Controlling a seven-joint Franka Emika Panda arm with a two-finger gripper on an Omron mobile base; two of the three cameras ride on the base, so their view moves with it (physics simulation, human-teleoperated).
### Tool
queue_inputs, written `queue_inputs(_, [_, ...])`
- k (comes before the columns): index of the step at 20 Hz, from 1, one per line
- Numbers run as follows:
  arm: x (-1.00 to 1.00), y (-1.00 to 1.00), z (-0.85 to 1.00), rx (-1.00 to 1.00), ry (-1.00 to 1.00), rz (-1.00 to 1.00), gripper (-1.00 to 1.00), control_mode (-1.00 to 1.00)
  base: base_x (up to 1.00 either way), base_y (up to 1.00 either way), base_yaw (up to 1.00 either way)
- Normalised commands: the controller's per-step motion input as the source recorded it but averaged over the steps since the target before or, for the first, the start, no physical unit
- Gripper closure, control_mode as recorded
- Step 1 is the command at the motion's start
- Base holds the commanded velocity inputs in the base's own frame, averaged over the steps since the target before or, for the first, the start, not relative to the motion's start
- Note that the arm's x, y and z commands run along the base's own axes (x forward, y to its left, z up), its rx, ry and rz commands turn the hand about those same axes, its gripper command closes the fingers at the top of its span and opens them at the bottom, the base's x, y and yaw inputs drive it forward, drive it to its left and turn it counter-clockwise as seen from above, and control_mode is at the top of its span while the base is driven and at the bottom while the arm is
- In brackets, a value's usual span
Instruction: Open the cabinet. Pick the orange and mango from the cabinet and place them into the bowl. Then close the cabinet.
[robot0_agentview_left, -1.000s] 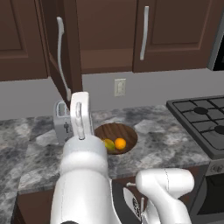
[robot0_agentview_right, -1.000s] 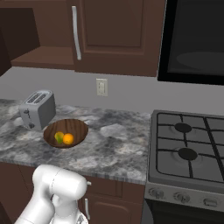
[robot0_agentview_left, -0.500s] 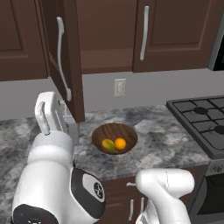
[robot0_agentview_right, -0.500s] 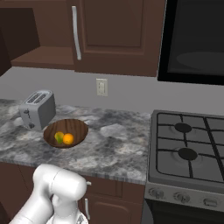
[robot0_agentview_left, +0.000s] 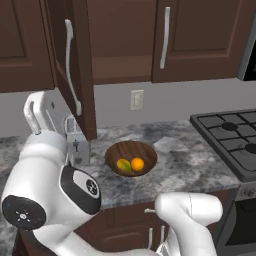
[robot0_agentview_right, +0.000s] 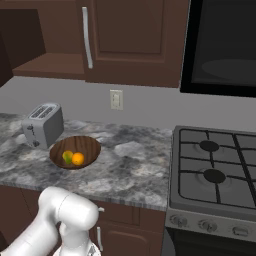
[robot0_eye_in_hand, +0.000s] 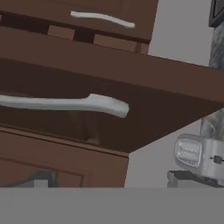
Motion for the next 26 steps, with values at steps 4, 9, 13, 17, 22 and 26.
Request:
queue_inputs(4, [0.52,0.11,-0.04,0.0,0.0,-0.06,-1.0,-1.0,0.0,0.0,0.0])
queue_inputs(9, [0.67,0.11,-0.11,0.0,0.0,-0.07,-1.0,-1.0,0.0,0.0,0.0])
queue_inputs(13, [0.67,0.11,-0.09,0.0,-0.01,-0.08,-1.0,-1.0,0.0,0.0,0.0])
queue_inputs(17, [0.42,0.01,0.0,0.0,-0.05,-0.09,-1.0,-1.0,0.0,0.0,0.0])
queue_inputs(22, [0.12,0.0,0.0,0.0,-0.09,-0.11,-1.0,-1.0,0.0,0.0,0.0])
queue_inputs(26, [0.0,-0.02,0.0,0.0,-0.08,-0.14,-1.0,-1.0,0.0,0.0,0.0])
